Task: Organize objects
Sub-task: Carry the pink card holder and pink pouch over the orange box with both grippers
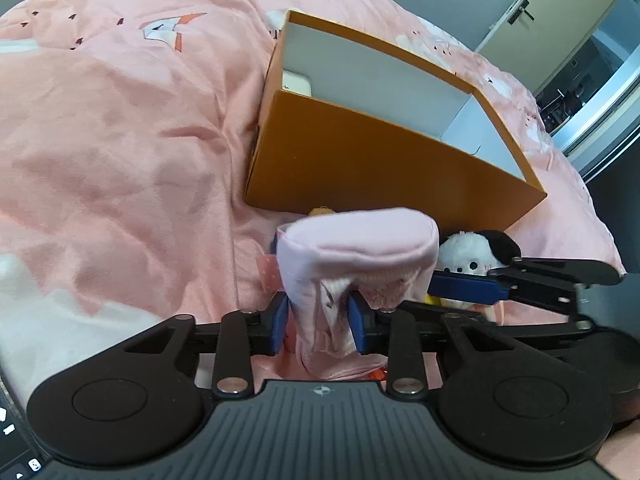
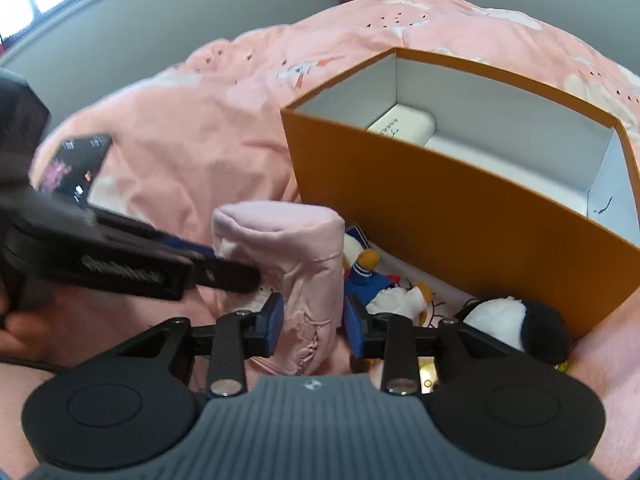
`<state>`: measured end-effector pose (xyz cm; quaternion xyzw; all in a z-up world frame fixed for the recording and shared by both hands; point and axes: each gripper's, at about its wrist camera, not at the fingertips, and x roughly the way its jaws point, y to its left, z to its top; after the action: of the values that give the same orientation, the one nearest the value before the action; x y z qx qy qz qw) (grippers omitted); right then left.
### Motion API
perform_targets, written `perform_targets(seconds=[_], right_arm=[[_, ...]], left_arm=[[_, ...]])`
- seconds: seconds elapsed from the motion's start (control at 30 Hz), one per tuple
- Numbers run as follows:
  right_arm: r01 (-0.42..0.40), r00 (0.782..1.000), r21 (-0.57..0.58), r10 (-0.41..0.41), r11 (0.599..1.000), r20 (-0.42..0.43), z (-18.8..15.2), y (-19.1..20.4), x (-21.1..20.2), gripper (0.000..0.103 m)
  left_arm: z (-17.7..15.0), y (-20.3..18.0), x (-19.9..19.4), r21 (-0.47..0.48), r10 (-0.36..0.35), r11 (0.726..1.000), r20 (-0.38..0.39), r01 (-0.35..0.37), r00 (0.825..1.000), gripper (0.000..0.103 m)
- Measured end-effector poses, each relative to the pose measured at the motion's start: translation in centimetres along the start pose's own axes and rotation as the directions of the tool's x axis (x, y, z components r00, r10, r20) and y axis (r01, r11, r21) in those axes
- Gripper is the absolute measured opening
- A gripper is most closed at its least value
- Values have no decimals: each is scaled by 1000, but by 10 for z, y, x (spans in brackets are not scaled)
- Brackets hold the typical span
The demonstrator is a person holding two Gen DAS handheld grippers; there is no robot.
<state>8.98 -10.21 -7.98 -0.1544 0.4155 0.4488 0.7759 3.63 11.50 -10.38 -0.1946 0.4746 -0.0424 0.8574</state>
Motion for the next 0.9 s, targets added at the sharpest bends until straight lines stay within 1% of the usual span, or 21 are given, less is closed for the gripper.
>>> perform_targets(seconds=[0.17,0.2,0.27,0.33,0.5,0.57,0.6,0.63,0.73,0.83,0.9], right_arm=[[-7,1000,-2,7,1000,6,4,2,15,39],[-9,1000,-5,9,1000,6,4,3,17,35],[-7,1000,-6,7,1000,12,5,5,19,32],[-12,1000,5,12,1000,20,4,4,15,25],[-10,998,60,6,998,59,0,-7,-12,20],[15,997,95,-22,995,70,-1,-15,-27,20],[32,997,114,-41,993,71,-2,-20,-34,20],[50,996,126,-59,991,69,-4,-24,-40,20],[99,992,154,-110,983,61,-9,-35,-52,20],[141,988,184,-150,973,36,-15,-45,-52,20],[142,989,221,-149,965,14,-18,-54,-45,20]], left_arm=[[-1,5,-6,-18,38,999,19,-37,999,37],[-1,6,-8,-21,43,999,20,-42,999,37],[-1,7,-11,-26,47,999,26,-47,999,38],[-1,9,-15,-24,50,998,30,-49,998,38],[0,8,-20,3,38,999,6,-38,999,45],[-2,7,-17,20,50,999,-12,-50,999,48],[-2,6,-15,28,55,998,-26,-55,998,52],[-3,5,-12,38,60,998,-41,-58,997,53],[-4,-1,-6,79,70,995,-64,-65,995,53],[0,-9,5,137,36,990,-72,-26,997,54],[3,-16,14,179,52,983,-75,-38,996,54]])
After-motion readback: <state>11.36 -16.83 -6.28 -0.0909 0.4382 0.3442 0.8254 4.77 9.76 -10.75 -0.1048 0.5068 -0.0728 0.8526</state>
